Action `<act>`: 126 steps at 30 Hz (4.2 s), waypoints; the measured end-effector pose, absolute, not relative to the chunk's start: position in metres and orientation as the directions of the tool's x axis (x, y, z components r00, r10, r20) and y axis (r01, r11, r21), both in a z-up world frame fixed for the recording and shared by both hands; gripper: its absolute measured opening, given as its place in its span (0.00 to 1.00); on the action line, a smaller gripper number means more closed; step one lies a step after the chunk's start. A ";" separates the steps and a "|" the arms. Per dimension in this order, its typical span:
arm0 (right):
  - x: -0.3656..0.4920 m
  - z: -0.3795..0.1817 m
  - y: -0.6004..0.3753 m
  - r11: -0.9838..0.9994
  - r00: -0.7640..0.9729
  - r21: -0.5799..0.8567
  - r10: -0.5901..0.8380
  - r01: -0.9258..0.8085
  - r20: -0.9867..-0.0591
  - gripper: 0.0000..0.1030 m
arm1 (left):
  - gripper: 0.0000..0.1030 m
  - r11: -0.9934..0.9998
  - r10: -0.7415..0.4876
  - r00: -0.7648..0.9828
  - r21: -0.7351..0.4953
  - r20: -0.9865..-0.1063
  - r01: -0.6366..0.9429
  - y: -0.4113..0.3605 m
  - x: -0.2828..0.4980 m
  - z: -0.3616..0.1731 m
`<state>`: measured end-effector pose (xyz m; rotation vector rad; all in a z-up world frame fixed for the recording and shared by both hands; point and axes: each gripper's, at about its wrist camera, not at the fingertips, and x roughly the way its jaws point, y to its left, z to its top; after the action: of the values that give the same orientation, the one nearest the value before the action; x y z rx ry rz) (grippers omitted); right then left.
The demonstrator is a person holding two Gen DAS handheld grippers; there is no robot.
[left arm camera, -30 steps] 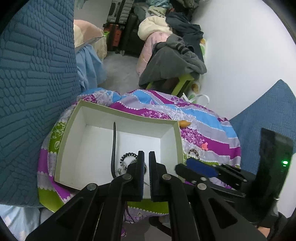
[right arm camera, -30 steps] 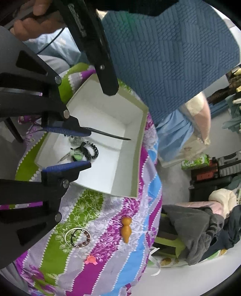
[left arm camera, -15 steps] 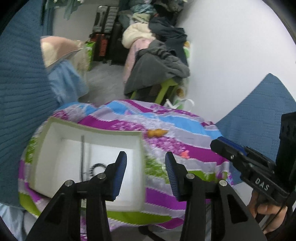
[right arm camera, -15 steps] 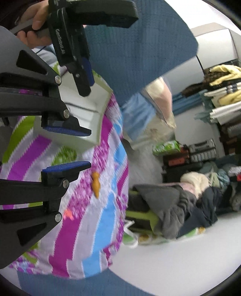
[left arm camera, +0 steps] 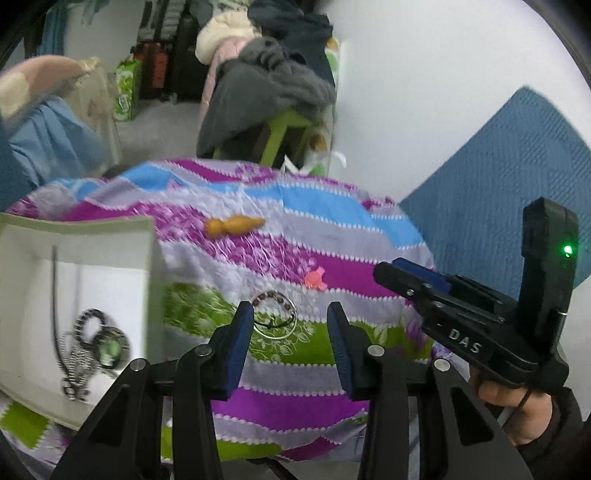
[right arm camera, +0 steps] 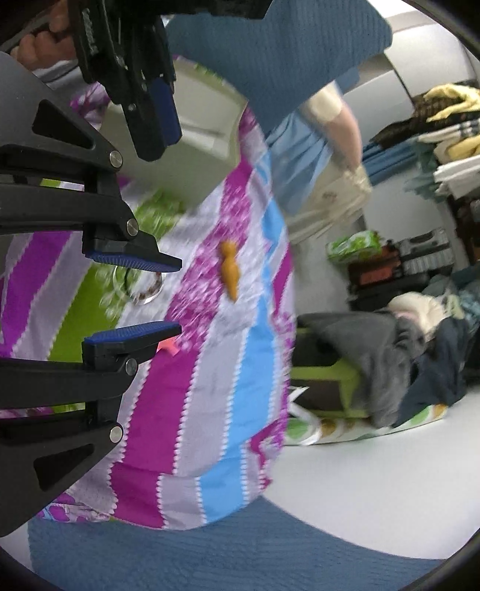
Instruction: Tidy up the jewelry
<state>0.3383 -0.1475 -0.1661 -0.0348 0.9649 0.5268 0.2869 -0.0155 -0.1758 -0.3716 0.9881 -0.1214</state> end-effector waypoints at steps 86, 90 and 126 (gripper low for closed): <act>0.359 -0.256 -0.185 0.898 0.358 0.232 0.371 -0.374 -0.857 0.07 | 0.52 0.992 -0.114 0.368 -0.126 -0.923 -0.008 -0.065 0.345 -0.302; 0.359 -0.253 -0.188 0.899 0.366 0.242 0.377 -0.364 -0.851 0.07 | 0.52 0.994 -0.095 0.404 -0.110 -0.910 -0.014 -0.059 0.342 -0.294; 0.356 -0.246 -0.202 0.912 0.374 0.255 0.369 -0.322 -0.851 0.07 | 0.00 0.995 -0.100 0.443 -0.079 -0.891 0.066 -0.077 0.353 -0.274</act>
<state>0.3563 -0.2022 -0.2455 0.0487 1.1021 0.4427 0.3530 -0.0766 -0.2740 -0.0343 1.1066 -0.1028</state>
